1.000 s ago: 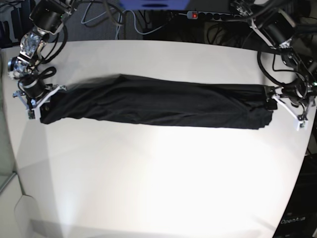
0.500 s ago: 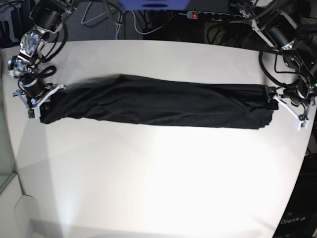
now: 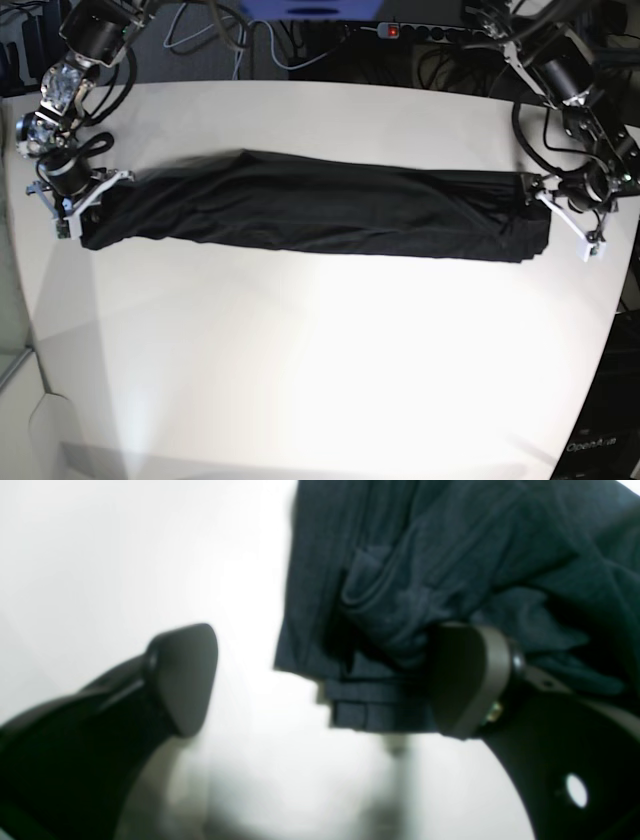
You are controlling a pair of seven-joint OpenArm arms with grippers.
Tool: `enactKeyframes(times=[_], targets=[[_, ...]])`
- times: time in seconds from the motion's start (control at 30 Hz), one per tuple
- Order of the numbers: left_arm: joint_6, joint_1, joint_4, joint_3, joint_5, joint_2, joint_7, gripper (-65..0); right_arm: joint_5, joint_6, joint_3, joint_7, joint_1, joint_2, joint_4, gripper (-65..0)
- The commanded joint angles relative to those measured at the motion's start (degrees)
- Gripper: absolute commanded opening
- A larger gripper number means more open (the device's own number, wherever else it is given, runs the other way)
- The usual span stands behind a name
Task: Fold the T-shirt properly
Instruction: 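Tuck the strip end under with the left gripper toward the shirt body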
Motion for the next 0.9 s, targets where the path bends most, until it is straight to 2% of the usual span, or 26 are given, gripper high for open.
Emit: enactKeyframes(times=[0.0,0.2,0.43,0.87], targets=[[0.07,-1.0,0.82,0.01,-0.28,-0.62,-0.74,-1.5,-1.04,-0.27,-0.01,-1.6,0.02,0.33,0.42,-59.6],[0.07,-0.91,0.74,0.18,-0.46,-0.45,-0.56,-1.5,-1.04,-0.27,-0.01,-1.6,0.02,0.33,0.42,-59.6],[0.07,-0.65,0.74,4.67,-0.72,-0.27,-0.56,-1.5,-1.04,-0.27,-0.01,-1.6,0.02,0.33,0.42,-59.6],[0.07,-0.91,-0.14,4.67,-0.72,1.31,-0.56,-1.7,-1.04,-0.27,-0.01,-1.6,0.02,0.33,0.42,-59.6]])
